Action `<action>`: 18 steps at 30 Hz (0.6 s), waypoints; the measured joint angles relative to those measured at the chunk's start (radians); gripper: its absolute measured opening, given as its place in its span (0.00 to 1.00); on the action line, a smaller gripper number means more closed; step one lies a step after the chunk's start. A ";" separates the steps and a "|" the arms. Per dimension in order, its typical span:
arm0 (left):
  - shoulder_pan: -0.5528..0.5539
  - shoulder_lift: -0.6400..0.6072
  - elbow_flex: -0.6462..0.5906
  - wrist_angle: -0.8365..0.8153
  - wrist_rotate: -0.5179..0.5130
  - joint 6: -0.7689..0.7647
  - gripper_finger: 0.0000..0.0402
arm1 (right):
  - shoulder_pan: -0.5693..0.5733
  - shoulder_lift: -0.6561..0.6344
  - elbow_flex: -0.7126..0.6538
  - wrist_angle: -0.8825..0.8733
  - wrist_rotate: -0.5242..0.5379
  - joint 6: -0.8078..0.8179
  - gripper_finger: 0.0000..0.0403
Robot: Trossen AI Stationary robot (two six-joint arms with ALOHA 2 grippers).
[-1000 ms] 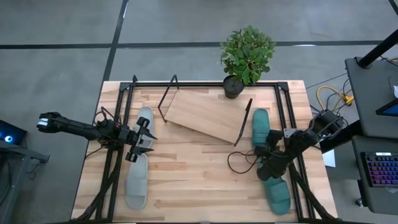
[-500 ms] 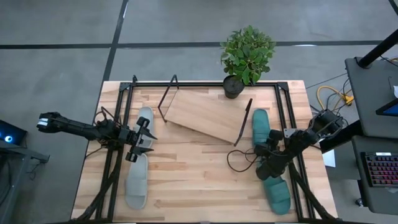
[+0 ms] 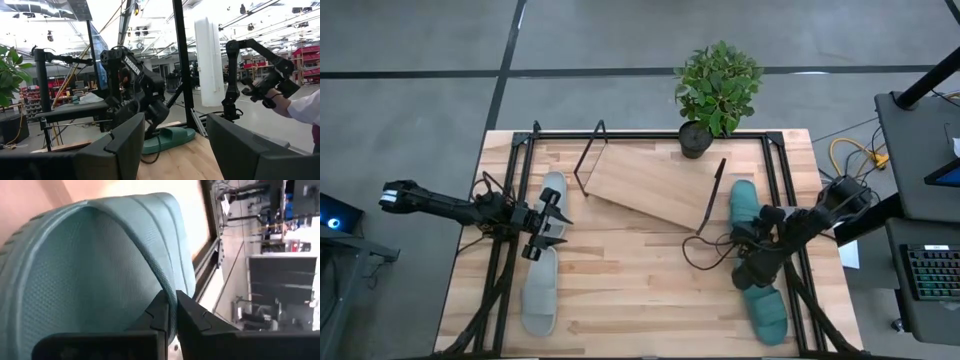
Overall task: Pick and place slides into the shelf
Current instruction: Put the top green slipper on the shelf
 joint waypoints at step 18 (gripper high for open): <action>0.000 0.000 0.000 0.000 0.000 0.000 0.49 | -0.001 -0.206 0.328 0.000 -0.029 -0.099 0.03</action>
